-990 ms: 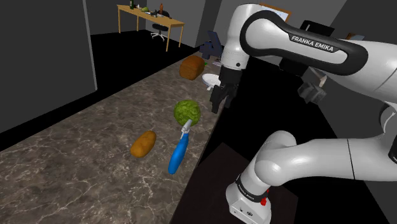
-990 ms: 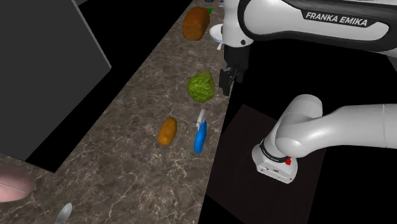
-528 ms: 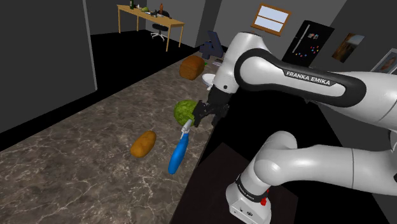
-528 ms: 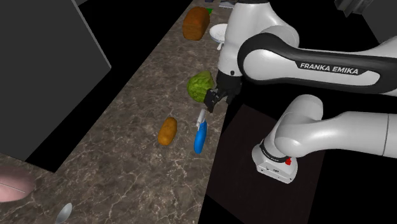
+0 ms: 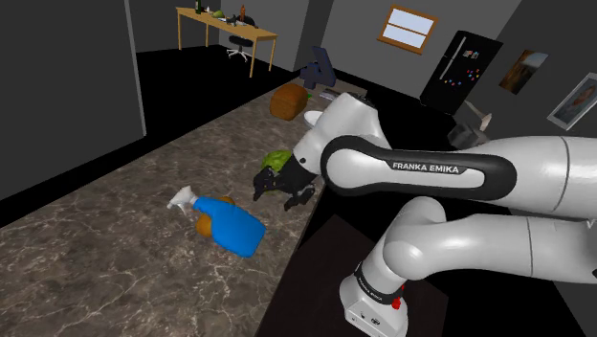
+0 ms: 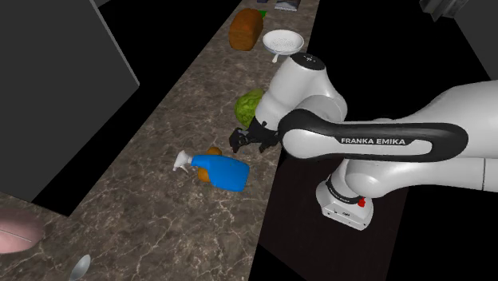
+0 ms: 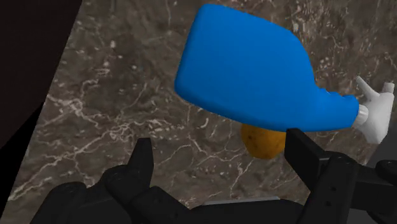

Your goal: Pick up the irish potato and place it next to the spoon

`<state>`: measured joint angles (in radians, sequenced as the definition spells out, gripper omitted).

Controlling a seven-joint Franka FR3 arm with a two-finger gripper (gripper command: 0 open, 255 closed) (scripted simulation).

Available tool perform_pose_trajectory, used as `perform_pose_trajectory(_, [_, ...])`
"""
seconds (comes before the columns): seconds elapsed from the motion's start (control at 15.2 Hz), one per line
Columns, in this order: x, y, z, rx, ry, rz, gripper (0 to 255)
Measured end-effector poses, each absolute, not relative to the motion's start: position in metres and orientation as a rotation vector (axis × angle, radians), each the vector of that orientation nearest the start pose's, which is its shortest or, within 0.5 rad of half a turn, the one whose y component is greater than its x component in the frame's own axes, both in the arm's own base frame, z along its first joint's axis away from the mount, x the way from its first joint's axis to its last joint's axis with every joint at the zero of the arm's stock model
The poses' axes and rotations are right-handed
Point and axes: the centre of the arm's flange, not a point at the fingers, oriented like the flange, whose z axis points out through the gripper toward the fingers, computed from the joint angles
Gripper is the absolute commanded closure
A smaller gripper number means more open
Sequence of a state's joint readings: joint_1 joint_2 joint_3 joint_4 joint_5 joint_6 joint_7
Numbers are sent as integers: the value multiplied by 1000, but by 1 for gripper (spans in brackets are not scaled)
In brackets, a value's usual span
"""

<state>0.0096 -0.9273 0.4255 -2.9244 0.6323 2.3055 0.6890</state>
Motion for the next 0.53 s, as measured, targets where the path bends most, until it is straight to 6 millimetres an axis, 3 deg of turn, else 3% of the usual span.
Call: perform_pose_trajectory(0.53, [328,174,348,-2287,1422,-513,0])
